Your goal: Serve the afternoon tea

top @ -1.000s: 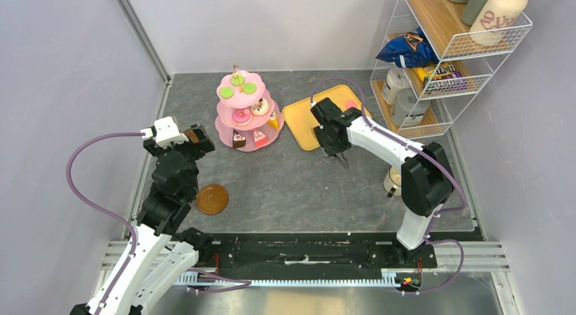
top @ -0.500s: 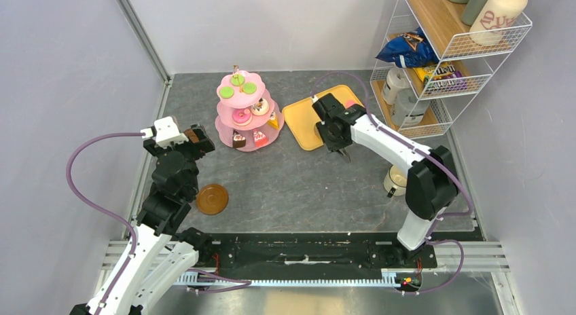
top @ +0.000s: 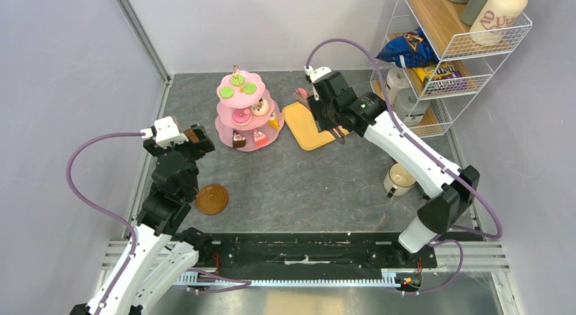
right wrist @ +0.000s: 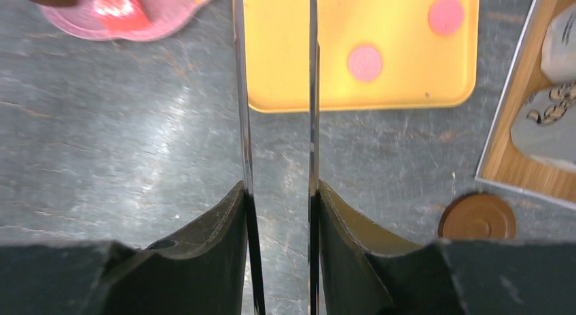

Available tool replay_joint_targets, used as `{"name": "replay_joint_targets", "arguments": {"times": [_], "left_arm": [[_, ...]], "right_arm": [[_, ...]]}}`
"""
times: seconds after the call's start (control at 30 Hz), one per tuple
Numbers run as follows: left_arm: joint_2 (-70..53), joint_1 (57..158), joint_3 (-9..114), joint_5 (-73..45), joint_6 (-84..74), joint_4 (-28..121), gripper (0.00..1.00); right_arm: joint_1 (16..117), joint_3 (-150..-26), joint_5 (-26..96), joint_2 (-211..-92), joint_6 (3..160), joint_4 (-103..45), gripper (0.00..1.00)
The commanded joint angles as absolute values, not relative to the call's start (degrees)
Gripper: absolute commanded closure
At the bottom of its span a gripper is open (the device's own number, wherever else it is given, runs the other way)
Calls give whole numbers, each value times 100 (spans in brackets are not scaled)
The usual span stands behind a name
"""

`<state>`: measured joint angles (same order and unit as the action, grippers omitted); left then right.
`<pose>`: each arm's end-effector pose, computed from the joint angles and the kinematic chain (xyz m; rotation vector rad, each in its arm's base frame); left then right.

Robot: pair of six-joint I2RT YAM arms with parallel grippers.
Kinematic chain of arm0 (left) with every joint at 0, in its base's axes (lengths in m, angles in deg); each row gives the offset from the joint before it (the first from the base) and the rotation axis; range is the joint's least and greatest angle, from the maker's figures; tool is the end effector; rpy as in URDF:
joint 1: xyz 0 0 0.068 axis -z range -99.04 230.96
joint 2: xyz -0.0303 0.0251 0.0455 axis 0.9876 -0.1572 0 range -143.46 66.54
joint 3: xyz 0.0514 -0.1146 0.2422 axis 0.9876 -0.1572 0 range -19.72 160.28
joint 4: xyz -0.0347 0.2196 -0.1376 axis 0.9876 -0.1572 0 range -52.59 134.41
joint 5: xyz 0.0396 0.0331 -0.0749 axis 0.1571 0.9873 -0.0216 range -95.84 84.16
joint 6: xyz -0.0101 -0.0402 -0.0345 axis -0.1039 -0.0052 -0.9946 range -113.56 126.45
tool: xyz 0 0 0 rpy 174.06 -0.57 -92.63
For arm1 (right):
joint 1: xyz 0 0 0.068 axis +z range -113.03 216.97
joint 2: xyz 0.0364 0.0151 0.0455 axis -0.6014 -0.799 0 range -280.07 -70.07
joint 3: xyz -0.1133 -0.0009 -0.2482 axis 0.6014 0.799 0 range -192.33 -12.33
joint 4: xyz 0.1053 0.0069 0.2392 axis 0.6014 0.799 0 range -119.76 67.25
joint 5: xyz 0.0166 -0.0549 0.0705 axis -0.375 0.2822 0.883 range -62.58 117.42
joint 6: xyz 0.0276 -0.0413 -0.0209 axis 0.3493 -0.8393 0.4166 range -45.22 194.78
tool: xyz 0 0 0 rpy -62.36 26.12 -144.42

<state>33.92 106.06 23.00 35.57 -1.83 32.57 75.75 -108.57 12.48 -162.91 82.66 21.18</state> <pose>0.1268 -0.0334 0.3548 -0.3240 1.5617 0.1250 0.2764 0.2104 0.3718 -0.5136 2.3091 0.0791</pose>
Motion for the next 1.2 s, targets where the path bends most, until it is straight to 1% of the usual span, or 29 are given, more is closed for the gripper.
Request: {"name": "replay_joint_targets", "arguments": {"times": [0.0,0.3,0.47,0.7,0.97,1.17], "left_arm": [[3383,10597,2282,3525,-340,3525,1],[3391,10593,2282,3520,-340,3525,1],[3402,10594,2284,3517,-340,3535,1],[3411,10593,2282,3526,-340,3537,1],[3406,10597,2286,3521,-340,3527,1],[3419,10592,2282,3519,-340,3527,1]], "right_arm": [[7872,-11696,1207,-16324,8056,2017,55],[8478,-13023,1445,-17148,7808,1946,55],[8655,-13413,1612,-17521,7747,1856,55],[8804,-13727,1806,-17966,7692,1747,55],[8838,-13830,1767,-18269,7620,1525,54],[8843,-13925,1753,-18467,7566,1516,50]]}}
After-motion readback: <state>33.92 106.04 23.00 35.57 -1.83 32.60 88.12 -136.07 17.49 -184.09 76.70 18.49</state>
